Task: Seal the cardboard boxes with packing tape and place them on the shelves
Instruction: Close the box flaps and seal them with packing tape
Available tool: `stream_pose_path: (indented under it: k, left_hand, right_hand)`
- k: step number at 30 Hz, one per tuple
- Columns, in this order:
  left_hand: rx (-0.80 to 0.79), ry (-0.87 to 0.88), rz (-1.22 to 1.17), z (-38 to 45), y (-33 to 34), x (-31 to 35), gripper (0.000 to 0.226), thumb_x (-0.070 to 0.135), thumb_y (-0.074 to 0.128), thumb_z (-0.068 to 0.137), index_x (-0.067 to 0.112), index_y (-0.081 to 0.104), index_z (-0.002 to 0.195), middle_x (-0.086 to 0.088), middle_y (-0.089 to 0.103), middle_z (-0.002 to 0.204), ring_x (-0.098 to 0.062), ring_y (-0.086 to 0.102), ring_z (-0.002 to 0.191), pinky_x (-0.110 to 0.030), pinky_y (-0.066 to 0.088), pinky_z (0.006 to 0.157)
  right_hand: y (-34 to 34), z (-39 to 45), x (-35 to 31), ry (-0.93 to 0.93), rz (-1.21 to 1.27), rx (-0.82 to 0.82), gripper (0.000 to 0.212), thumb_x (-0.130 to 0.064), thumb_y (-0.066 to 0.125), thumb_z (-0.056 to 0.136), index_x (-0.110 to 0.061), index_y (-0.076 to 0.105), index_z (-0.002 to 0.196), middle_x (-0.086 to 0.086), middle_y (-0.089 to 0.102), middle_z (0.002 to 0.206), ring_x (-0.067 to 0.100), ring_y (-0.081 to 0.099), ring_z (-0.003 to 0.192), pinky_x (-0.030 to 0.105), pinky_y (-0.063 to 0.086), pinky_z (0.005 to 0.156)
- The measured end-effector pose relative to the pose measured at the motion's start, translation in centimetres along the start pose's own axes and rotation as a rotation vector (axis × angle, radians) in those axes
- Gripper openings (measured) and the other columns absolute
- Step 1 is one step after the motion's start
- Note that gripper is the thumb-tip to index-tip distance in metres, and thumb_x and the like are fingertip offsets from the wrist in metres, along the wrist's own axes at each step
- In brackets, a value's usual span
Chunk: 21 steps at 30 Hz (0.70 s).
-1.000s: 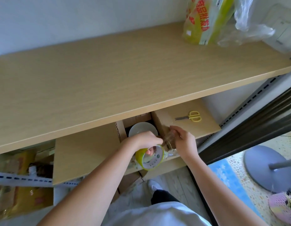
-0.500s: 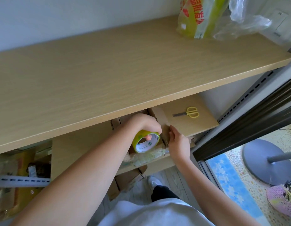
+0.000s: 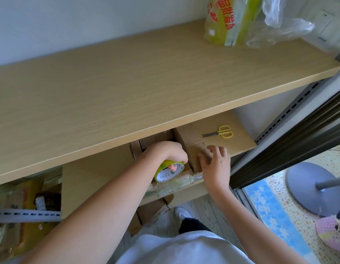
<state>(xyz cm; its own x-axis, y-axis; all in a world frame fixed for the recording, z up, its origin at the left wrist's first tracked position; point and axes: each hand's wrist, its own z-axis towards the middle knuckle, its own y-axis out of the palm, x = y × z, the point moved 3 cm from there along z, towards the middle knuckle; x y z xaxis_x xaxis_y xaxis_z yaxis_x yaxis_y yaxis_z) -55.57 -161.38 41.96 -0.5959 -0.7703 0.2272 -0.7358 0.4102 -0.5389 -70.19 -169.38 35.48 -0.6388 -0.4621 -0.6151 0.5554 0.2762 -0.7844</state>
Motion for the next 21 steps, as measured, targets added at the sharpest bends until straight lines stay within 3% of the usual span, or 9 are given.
stream_pose_path:
  k: [2, 5, 10, 13, 14, 16, 21]
  left_hand:
    - [0.005, 0.0, 0.007, 0.0, 0.1, -0.1, 0.031, 0.03, 0.048, 0.081, 0.006, 0.069, 0.081, -0.006, 0.076, 0.072, -0.019, 0.062, 0.064, -0.043, 0.055, 0.093]
    - [0.031, 0.001, -0.004, 0.0, 0.2, -0.2, 0.034, 0.029, 0.045, 0.086, 0.007, 0.069, 0.081, -0.004, 0.075, 0.07, -0.019, 0.062, 0.065, -0.039, 0.054, 0.094]
    - [0.036, 0.098, -0.301, -1.5, -0.1, -0.7, 0.026, 0.026, 0.039, 0.093, 0.011, 0.055, 0.08, -0.007, 0.072, 0.069, -0.016, 0.058, 0.055, -0.028, 0.05, 0.066]
    - [0.032, 0.195, -0.516, -2.5, -0.4, -1.9, 0.008, 0.022, 0.049, 0.097, 0.018, 0.055, 0.093, -0.014, 0.073, 0.086, -0.019, 0.064, 0.066, -0.031, 0.054, 0.075]
    - [0.03, 0.223, -0.583, -2.6, -0.3, -2.5, 0.012, 0.022, 0.053, 0.098, 0.018, 0.056, 0.108, -0.013, 0.075, 0.091, -0.019, 0.067, 0.072, -0.031, 0.055, 0.08]
    - [0.013, 0.285, -0.703, -2.5, -0.1, -3.6, 0.04, 0.019, 0.059, 0.097, 0.013, 0.05, 0.135, -0.013, 0.076, 0.1, -0.021, 0.071, 0.084, -0.031, 0.056, 0.087]
    - [0.063, 0.444, -0.686, -3.6, 0.2, -3.6, 0.043, 0.014, 0.064, 0.095, 0.021, 0.055, 0.137, -0.011, 0.071, 0.116, -0.019, 0.073, 0.084, -0.024, 0.046, 0.101]
  right_hand:
    - [-0.2, -0.5, -0.7, -0.133, 0.003, -0.035, 0.027, -0.037, 0.066, 0.091, -0.016, 0.065, 0.108, -0.001, 0.058, 0.102, 0.018, 0.054, 0.093, 0.028, 0.044, 0.072]
    - [0.7, -1.5, -1.2, -0.19, 0.02, -0.13, 0.028, -0.044, 0.067, 0.089, -0.018, 0.067, 0.099, -0.007, 0.057, 0.094, 0.013, 0.056, 0.082, 0.028, 0.05, 0.067]
    - [1.2, -1.3, -1.1, -0.074, 0.027, -0.183, 0.026, -0.037, 0.066, 0.092, -0.016, 0.071, 0.105, -0.003, 0.061, 0.097, 0.015, 0.06, 0.076, 0.029, 0.051, 0.063]
    - [1.1, -1.0, -1.3, -0.023, 0.011, -0.203, 0.023, -0.036, 0.064, 0.093, -0.017, 0.071, 0.105, -0.004, 0.06, 0.095, 0.014, 0.058, 0.074, 0.027, 0.046, 0.06]
    - [1.1, -1.0, -1.3, -0.007, 0.009, -0.211, 0.023, -0.036, 0.063, 0.094, -0.017, 0.07, 0.105, -0.004, 0.06, 0.094, 0.014, 0.058, 0.074, 0.027, 0.045, 0.06]
    - [1.1, -1.1, -1.4, -0.004, -0.005, -0.219, 0.023, -0.035, 0.06, 0.095, -0.018, 0.07, 0.105, -0.003, 0.06, 0.094, 0.015, 0.057, 0.074, 0.027, 0.042, 0.06]
    - [1.1, -0.9, -1.6, -0.054, -0.077, -0.251, 0.02, -0.028, 0.057, 0.096, -0.014, 0.071, 0.101, 0.003, 0.066, 0.094, 0.023, 0.061, 0.073, 0.033, 0.05, 0.061]
